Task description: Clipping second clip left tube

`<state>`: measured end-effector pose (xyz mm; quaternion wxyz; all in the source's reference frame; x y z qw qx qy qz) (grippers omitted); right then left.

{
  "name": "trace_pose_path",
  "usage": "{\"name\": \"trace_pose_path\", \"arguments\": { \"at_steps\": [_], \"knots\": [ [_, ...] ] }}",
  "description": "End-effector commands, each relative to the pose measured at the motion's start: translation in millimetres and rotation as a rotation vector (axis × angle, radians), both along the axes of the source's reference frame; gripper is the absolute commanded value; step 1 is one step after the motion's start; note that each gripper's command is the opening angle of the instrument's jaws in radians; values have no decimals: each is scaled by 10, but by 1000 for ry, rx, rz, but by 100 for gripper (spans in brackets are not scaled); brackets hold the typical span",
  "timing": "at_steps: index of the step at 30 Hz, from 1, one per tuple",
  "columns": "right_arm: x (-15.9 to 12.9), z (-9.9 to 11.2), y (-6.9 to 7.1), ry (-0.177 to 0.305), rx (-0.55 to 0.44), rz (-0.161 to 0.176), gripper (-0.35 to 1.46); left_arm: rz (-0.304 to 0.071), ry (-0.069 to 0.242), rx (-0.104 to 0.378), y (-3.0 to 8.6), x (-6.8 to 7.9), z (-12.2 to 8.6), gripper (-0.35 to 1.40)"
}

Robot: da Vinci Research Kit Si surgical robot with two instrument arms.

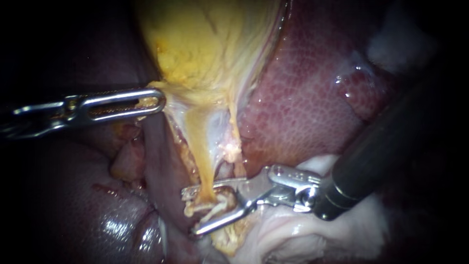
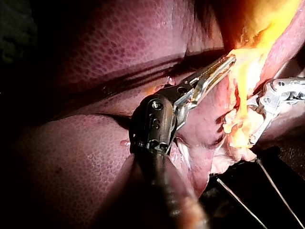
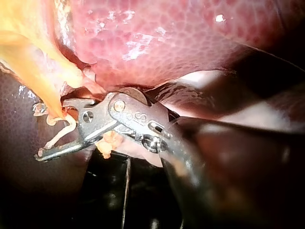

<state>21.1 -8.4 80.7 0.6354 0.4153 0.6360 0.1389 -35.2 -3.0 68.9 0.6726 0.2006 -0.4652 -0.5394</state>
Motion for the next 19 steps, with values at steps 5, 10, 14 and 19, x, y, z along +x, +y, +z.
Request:
{"name": "trace_pose_path", "arguments": {
  "at_steps": [5,10,14,19],
  "knots": [
    [-15,5,7,-62,-10,-74,-35,-1,2,0,0,0,-1,-35],
    [-14,3,5,-62,-5,-77,-35,-1,2,0,0,0,-1,-35],
    [-14,3,5,-62,-5,-78,-35,-1,2,0,0,0,-1,-35],
    [-15,5,6,-67,0,-73,-29,-1,2,0,0,0,-2,-35]
  ]
}}
